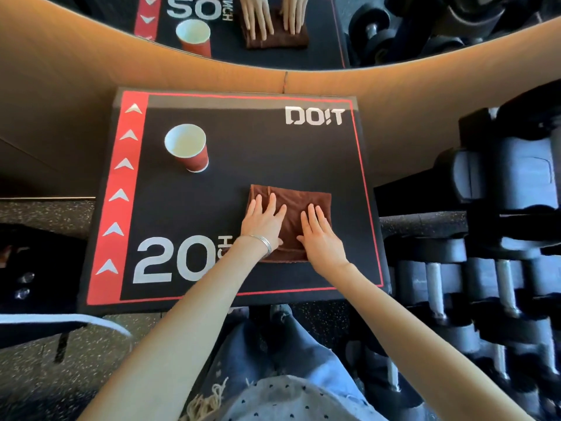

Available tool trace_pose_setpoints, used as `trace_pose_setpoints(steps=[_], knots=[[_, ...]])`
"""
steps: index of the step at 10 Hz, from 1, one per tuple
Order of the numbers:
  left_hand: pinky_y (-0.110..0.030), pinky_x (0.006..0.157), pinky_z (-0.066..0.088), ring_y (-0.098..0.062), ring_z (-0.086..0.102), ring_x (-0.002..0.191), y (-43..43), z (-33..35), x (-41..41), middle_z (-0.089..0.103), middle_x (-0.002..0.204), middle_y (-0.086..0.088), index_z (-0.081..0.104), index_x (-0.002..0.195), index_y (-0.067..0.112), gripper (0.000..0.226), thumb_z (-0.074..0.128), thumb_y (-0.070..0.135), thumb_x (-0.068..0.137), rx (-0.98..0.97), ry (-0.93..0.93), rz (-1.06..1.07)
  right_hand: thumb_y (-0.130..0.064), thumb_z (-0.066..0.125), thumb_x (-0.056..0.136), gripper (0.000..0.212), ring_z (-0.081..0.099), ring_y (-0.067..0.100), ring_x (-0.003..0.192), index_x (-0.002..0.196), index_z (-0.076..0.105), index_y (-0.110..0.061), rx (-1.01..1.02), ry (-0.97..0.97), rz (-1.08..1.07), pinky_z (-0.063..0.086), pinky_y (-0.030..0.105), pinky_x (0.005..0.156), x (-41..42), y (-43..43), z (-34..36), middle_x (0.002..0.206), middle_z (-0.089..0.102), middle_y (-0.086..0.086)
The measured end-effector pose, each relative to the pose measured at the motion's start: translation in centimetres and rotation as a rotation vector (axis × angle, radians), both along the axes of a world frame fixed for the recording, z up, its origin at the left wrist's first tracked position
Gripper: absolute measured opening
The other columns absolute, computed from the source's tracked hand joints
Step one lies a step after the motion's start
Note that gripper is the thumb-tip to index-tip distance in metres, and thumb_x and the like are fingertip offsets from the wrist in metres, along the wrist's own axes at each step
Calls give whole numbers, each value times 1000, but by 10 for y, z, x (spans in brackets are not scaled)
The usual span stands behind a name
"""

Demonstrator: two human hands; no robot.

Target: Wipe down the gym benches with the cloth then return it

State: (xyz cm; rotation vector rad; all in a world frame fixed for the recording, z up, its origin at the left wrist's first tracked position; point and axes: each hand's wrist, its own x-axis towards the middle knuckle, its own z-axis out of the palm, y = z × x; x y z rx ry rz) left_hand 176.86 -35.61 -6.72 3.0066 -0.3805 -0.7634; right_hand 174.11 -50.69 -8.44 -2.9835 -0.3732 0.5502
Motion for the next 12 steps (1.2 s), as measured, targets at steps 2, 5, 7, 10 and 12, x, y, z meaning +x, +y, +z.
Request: trace_pose_setpoints(steps=[2, 5, 7, 10, 12], knots=[[-46, 116, 14, -36, -3, 145, -24, -1, 62, -7, 159, -9, 7, 150, 23, 80, 58, 38, 90, -51, 66, 32, -29, 37, 102, 61, -8, 24, 146, 150, 4, -8, 10, 102, -67, 21, 40, 118, 68, -20, 8, 159, -5, 9], [-48, 116, 13, -35, -10, 145, -43, -11, 148, -13, 158, -6, 6, 150, 25, 77, 56, 34, 92, -150, 87, 134, -16, 36, 101, 59, -6, 31, 145, 149, 5, -3, -20, 139, -6, 9, 44, 118, 174, -41, 3, 158, -5, 16], [-52, 116, 18, -34, -9, 145, -55, -12, 210, -12, 158, -5, 6, 150, 27, 75, 54, 34, 92, -160, 97, 156, -14, 37, 101, 59, -5, 32, 145, 149, 4, -4, -12, 130, 6, 8, 47, 117, 239, -52, -1, 158, -4, 16], [-58, 114, 17, -35, -10, 144, -63, -13, 270, -9, 159, -5, 7, 150, 30, 75, 54, 37, 92, -143, 83, 154, -18, 38, 101, 59, -4, 33, 145, 150, 6, -6, -10, 79, 48, 9, 50, 118, 302, -65, -9, 158, -3, 16], [-54, 114, 19, -31, -5, 146, -60, -13, 271, -5, 159, -3, 9, 149, 32, 68, 46, 44, 94, -106, -23, 129, -26, 36, 102, 56, 6, 30, 145, 149, 12, -8, -31, 8, 92, 13, 50, 117, 306, -70, 1, 158, 6, 13]])
